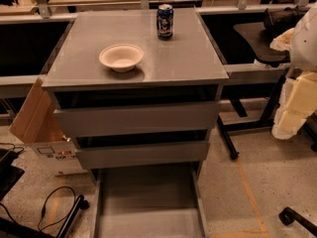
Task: Place pepsi can into bottom drawer
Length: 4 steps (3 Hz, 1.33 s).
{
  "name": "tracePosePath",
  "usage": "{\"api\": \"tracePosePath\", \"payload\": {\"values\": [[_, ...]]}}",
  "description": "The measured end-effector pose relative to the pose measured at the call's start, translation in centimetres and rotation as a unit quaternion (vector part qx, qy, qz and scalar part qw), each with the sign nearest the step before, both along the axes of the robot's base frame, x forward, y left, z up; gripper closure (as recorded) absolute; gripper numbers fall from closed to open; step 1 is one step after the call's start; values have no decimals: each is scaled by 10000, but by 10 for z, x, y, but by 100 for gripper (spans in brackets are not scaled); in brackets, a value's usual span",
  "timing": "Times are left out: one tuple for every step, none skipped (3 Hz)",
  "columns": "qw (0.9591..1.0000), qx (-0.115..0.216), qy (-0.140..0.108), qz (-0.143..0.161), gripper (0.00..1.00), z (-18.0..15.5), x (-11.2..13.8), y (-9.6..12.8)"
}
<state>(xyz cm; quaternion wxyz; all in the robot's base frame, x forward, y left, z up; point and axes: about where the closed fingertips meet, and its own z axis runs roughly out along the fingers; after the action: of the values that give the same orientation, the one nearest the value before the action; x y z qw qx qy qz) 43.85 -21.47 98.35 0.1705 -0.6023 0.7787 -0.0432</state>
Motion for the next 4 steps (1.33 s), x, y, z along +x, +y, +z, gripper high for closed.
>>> {"api": "tracePosePath", "payload": {"values": [[10000, 0, 0, 0, 0, 0, 0, 0], [9974, 580, -420, 116, 0, 6, 42, 7], [9687, 2096, -1311, 228, 0, 22, 137, 27], [9333, 3060, -1860, 249, 0, 35, 192, 46]]}}
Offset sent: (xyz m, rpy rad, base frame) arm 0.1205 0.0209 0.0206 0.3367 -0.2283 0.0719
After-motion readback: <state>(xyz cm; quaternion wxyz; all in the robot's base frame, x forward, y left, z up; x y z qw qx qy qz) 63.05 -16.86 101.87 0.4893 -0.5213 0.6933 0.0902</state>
